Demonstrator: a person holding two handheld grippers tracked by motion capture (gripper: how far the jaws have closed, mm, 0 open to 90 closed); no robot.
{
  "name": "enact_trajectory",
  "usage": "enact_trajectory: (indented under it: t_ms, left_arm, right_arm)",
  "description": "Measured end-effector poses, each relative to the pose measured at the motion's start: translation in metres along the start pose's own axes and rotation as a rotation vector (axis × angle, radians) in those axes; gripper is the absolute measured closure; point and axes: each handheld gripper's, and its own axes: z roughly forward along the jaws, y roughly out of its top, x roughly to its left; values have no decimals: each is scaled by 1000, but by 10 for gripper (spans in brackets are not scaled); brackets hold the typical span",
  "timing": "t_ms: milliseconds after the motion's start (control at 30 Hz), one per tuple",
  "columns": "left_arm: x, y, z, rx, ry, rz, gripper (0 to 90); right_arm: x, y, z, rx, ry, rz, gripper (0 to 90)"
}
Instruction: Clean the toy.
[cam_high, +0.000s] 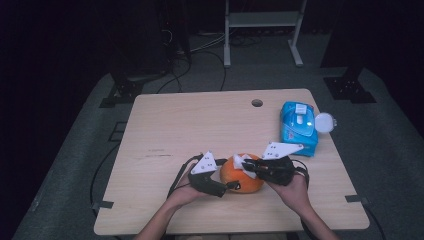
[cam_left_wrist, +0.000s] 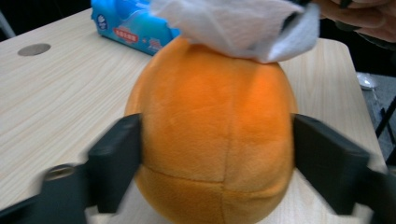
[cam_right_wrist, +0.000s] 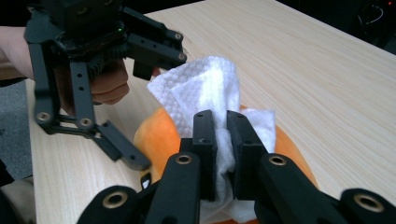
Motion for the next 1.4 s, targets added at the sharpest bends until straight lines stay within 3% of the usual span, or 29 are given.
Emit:
enact_trajectory:
  t_ms: [100, 233, 300, 400, 500, 567, 667, 767, 867, 933, 1000, 1067, 1133, 1167, 1233, 1400]
  left_arm:
    - [-7, 3, 0, 2, 8, 37, 292]
    - [-19, 8, 3, 15, 0, 107, 299]
    - [-20, 7, 4, 33, 2, 124, 303]
    - [-15, 4, 2, 32, -5, 101, 315]
    - [-11, 0, 1, 39, -13, 89, 316]
    - [-8, -3, 0, 42, -14, 77, 316]
    - [-6, -6, -2, 50, -18, 75, 315]
    - [-4, -8, -2, 49, -27, 60, 298]
    - [-1, -6, -2, 49, -45, 15, 194]
    - [0, -3, -4, 10, -56, -16, 137]
    - [-1, 2, -5, -15, -57, -17, 114]
    - [-4, 2, -2, 8, -49, 8, 117]
    - [-5, -1, -2, 24, -39, 32, 197]
    - [-4, -2, -3, 22, -46, 23, 228]
    - [-2, -3, -4, 23, -47, 15, 272]
    - [2, -7, -6, 20, -49, -8, 280]
  right_arm:
    - [10, 3, 2, 1, -2, -33, 817]
    - [32, 9, 14, 13, 60, -82, 818]
    - [39, 10, 19, 36, 54, -114, 819]
    - [33, 11, 17, 31, 46, -94, 819]
    - [17, 9, 5, 14, 0, -61, 819]
    - [4, 3, -3, 4, -19, -24, 818]
    - [-15, -7, -13, -9, -11, 58, 818]
    - [-20, -14, -17, -6, -19, 85, 817]
    - [-15, -13, -13, -6, -8, 69, 816]
    - [-8, -11, -9, -9, 13, 51, 816]
    - [1, -9, -2, -11, 49, 23, 815]
    - [12, -4, 3, -4, 56, -19, 814]
    - [19, -1, 6, 13, 40, -57, 814]
    - [19, -1, 6, 19, 34, -63, 814]
    - [13, -1, 3, 14, 42, -36, 815]
    - [-2, -10, -7, 7, 18, 12, 815]
